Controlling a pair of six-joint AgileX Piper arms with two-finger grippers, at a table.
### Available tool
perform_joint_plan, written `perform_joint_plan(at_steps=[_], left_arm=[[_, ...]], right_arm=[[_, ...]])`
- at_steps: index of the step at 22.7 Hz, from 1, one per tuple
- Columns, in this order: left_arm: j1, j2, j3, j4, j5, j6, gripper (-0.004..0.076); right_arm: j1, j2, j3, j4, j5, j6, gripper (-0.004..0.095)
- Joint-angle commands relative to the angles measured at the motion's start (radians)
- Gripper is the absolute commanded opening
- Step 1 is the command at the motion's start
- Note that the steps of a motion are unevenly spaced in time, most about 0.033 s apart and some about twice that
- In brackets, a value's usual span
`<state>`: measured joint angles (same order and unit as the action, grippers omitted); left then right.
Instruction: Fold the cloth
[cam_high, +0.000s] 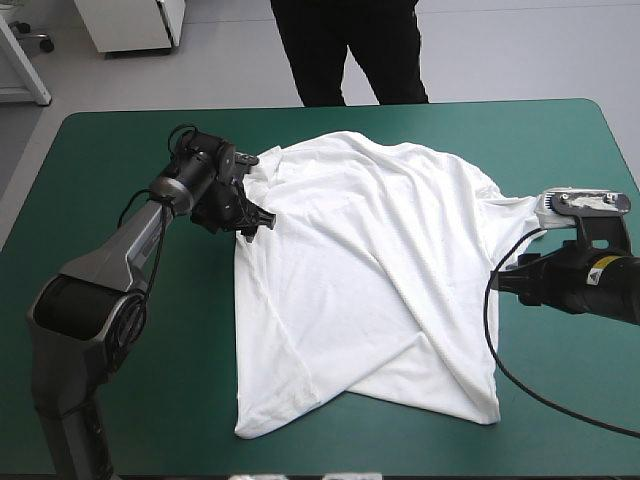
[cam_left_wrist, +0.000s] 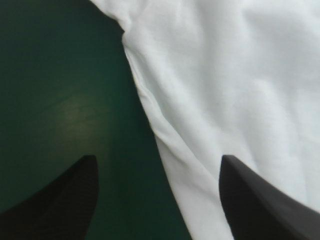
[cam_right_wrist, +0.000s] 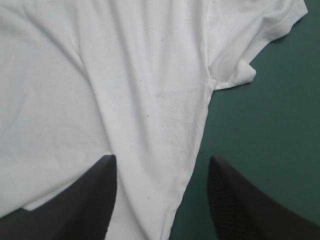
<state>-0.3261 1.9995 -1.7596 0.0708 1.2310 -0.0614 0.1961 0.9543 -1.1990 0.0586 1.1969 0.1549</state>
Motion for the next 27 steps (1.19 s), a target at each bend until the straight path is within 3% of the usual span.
perform_joint_plan(at_steps=[1, 7, 8, 11, 20, 27], left_arm=[[0.0, -0.015, -0.033, -0.008, -0.023, -0.001, 0.0493], [0.029, 0.087, -0.033, -0.123, -0.025, 0.015, 0.047], [0.029, 0.087, -0.033, -0.123, -0.025, 0.015, 0.0389], [0.029, 0.087, -0.033, -0.123, -0.025, 0.033, 0.0004], [0.029, 0.087, -0.033, -0.127, 0.02, 0.061, -0.0009], [0.029, 0.087, -0.033, -0.127, 0.028, 0.061, -0.0009]], right_arm=[[-0.008, -0.007, -0.032, -0.005, -0.046, -0.001, 0.0509], [-0.008, -0.007, -0.031, -0.008, -0.023, 0.0, 0.0468], [-0.008, 0.002, -0.031, -0.008, -0.023, 0.0, 0.0467], [-0.008, 0.052, -0.031, -0.004, -0.017, 0.0, 0.0467], [-0.008, 0.33, -0.032, -0.013, -0.093, 0.041, 0.0546], [-0.008, 0.497, -0.032, -0.028, -0.139, 0.084, 0.0546]])
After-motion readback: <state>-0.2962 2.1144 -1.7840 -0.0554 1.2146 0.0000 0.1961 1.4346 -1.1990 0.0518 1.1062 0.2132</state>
